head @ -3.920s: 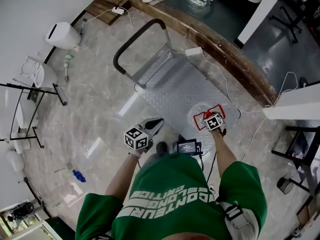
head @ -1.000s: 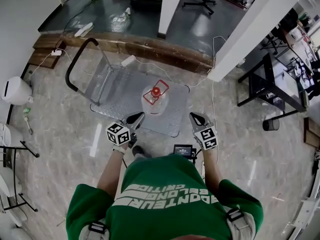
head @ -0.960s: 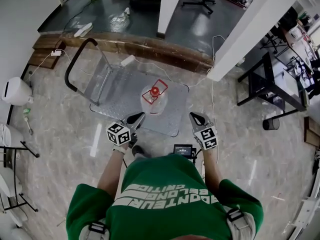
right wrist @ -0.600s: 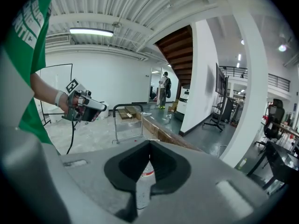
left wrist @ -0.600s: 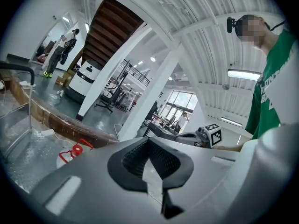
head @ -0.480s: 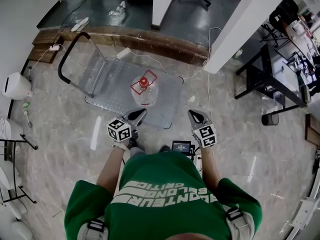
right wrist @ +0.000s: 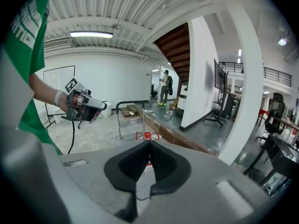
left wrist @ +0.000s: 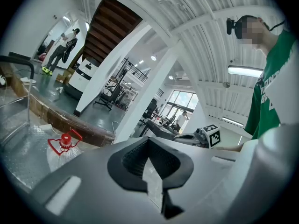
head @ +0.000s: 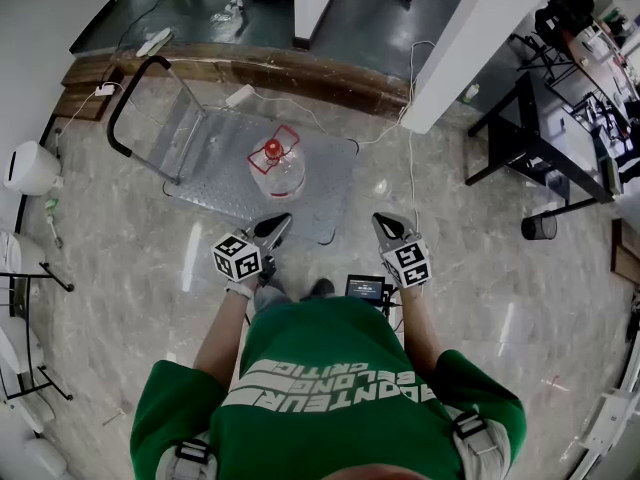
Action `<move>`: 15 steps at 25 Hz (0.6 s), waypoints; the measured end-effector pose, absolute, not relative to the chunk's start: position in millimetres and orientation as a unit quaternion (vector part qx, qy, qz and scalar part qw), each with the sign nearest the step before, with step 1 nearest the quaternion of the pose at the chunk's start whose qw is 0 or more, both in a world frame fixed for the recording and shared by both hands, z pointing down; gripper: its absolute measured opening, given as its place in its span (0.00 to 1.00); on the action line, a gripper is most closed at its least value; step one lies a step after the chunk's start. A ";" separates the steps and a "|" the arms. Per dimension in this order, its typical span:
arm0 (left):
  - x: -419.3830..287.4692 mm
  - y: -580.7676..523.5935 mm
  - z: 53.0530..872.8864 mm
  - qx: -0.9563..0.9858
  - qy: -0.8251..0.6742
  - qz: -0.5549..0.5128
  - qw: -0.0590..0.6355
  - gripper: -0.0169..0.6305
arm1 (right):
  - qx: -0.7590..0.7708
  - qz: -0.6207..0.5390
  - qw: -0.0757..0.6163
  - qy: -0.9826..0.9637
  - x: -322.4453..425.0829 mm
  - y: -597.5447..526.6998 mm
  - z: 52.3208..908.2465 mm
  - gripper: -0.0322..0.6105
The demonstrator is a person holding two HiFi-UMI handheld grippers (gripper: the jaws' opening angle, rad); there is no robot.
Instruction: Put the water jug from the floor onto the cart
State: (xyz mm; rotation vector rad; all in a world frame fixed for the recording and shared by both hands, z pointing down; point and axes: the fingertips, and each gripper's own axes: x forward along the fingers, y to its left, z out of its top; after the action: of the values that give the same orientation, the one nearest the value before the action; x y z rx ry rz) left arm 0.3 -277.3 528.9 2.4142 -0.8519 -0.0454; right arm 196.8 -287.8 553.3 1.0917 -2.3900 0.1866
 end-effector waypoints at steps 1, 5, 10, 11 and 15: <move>3.6 -274.9 529.0 0.903 -0.319 -0.017 0.287 0.03 | 0.400 0.069 0.252 -0.879 199.1 -285.3 553.9 0.04; 13.5 -267.6 531.9 0.903 -0.319 -0.014 0.287 0.03 | 0.399 0.070 0.253 -0.878 207.9 -278.4 557.3 0.04; 21.2 -261.6 535.6 0.903 -0.320 -0.013 0.287 0.03 | 0.399 0.070 0.252 -0.879 216.1 -273.4 561.0 0.04; 22.4 -260.9 535.9 0.903 -0.320 -0.012 0.287 0.03 | 0.399 0.070 0.252 -0.879 217.5 -272.7 561.2 0.04; 23.9 -258.9 538.1 0.902 -0.323 -0.011 0.287 0.03 | 0.397 0.069 0.251 -0.880 218.7 -271.7 562.2 0.04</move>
State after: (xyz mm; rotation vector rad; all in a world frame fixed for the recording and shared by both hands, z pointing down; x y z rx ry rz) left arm 23.9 -258.9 538.1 2.4098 -0.8621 -0.0305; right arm 218.7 -271.7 562.2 1.0796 -2.3943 0.1871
